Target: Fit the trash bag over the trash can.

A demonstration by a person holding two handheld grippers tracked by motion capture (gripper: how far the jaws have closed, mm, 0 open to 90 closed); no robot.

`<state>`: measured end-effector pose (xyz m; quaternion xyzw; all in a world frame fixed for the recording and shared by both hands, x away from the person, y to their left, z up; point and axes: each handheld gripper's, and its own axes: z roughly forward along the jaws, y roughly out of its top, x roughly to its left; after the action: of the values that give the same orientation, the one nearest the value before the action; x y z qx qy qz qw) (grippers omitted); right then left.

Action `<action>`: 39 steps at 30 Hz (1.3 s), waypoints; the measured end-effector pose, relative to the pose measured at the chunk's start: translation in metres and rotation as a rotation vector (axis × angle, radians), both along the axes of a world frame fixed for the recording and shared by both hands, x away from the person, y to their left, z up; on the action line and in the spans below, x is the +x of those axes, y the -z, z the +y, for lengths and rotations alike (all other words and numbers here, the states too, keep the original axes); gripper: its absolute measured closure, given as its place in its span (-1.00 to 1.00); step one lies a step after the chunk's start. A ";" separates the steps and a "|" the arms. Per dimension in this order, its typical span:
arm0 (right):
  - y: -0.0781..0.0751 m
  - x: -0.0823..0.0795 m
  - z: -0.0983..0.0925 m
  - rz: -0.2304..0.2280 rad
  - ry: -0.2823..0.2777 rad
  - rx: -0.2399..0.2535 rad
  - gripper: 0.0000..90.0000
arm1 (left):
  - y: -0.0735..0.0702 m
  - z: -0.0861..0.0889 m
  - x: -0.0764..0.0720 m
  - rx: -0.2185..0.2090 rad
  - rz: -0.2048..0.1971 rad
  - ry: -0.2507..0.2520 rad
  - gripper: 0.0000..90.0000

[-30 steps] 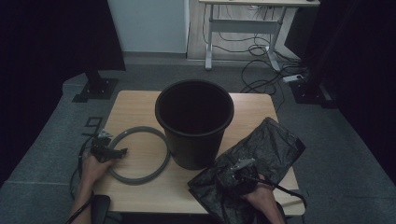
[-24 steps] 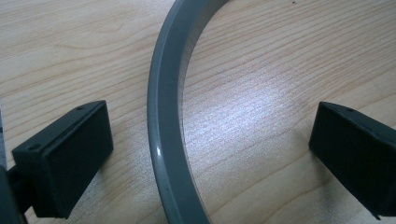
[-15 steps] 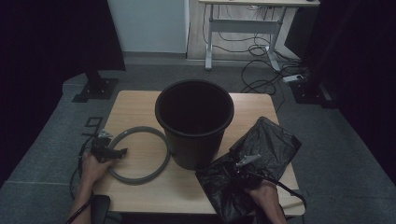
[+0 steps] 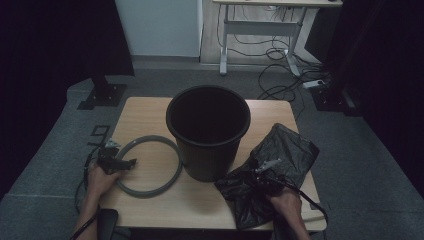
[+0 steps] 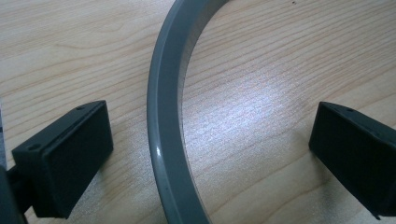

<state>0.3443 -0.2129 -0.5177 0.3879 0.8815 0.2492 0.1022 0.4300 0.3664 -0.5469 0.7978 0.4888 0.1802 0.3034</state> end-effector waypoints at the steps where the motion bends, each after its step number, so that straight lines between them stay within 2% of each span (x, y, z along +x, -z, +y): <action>1: -0.002 0.001 -0.002 0.000 0.005 0.003 0.96 | 0.000 0.000 0.000 0.000 0.000 0.000 -1.00; 8: -0.015 0.010 -0.017 0.007 0.016 0.036 0.95 | 0.000 0.000 0.000 0.000 0.000 0.000 -1.00; 18: -0.032 0.026 -0.027 -0.002 0.030 0.028 0.95 | 0.000 0.000 0.000 0.000 0.000 0.000 -1.00; 22: -0.041 0.037 -0.032 0.001 0.036 0.045 0.95 | 0.000 0.000 0.000 0.000 -0.001 0.000 -1.00; 26: -0.050 0.046 -0.037 -0.002 0.048 0.036 0.95 | 0.000 0.000 0.000 0.000 -0.002 0.000 -1.00; 34: -0.071 0.065 -0.045 -0.006 0.066 0.054 0.95 | 0.000 0.000 0.000 0.000 -0.002 0.000 -1.00; 39: -0.085 0.079 -0.047 -0.012 0.076 0.042 0.95 | 0.000 0.000 0.000 0.000 -0.001 0.000 -1.00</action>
<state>0.4229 -0.2600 -0.4325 0.4217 0.8600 0.2661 0.1086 0.4299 0.3664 -0.5470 0.7977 0.4886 0.1807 0.3038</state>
